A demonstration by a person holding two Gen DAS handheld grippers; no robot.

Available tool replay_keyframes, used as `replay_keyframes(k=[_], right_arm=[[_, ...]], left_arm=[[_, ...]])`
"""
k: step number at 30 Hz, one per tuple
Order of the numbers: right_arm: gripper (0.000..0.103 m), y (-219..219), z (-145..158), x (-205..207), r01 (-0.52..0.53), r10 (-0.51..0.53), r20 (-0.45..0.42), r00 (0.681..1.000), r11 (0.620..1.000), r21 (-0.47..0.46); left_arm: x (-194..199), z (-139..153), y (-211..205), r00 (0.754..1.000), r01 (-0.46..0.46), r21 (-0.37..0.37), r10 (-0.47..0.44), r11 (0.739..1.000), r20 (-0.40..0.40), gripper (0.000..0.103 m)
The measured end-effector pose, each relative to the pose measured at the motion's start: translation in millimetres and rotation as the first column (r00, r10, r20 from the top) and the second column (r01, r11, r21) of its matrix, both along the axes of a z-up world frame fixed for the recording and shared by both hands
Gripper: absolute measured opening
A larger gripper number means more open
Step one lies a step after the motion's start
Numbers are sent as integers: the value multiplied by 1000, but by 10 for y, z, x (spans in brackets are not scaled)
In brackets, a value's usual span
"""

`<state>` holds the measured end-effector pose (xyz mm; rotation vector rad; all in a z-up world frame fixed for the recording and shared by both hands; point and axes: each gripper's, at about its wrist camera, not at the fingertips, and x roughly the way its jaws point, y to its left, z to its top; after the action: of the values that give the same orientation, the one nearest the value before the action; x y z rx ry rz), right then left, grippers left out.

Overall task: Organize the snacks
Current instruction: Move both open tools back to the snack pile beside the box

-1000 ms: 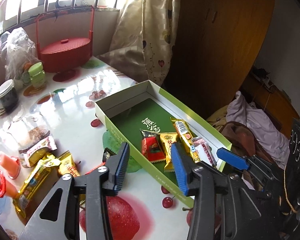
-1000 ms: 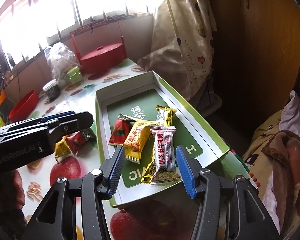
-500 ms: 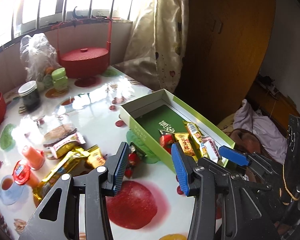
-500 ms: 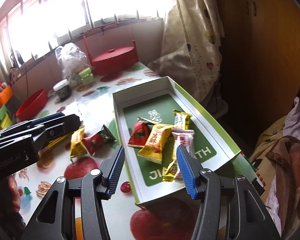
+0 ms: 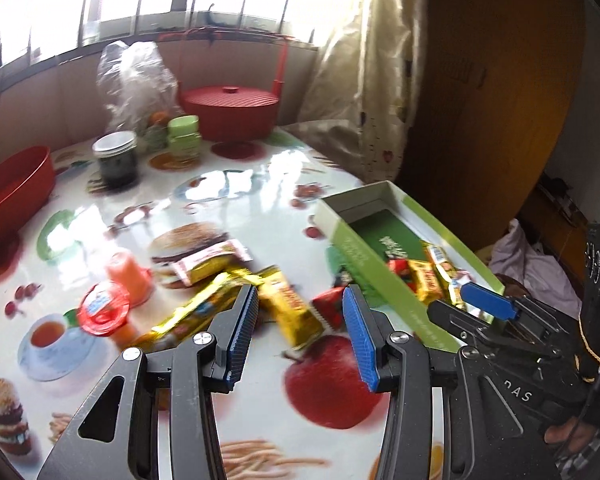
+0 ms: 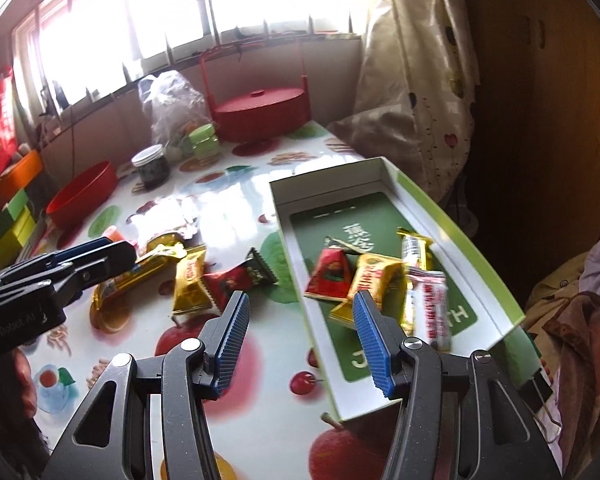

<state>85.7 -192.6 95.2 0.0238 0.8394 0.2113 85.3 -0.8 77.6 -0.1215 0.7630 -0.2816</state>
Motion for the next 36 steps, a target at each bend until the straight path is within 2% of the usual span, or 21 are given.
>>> replay_keyframes(k=[8,15,17,23,28,36], right_arm=[[54,275,-80,140,-60,59,-29,998,998,-15],[54,540,-216,354,-116,115,-90,989,993,-8],[54,598,-274,434,-90,85,-118,989,995,-40],[51,640,-384,616,-54,53,-169,984,999,2],[45,606,-411,743,6,3,-191,982,999,44],[37,688,-485,799,3,-3,-197,980,1000,-2]], left_arm=[[-30,-134,283,998,-61,-5,61,998,-29,46],[-45,-259,401,995,-75,-17,74,997,-59,46],[-42,-277,435,995,-79,-24,78,997,-63,46],[-46,-336,514,993,-91,-40,88,995,-76,46],[-35,-353,544,993,-93,-52,89,994,-80,46],[-13,-391,560,992,-94,-62,88,994,-89,46]])
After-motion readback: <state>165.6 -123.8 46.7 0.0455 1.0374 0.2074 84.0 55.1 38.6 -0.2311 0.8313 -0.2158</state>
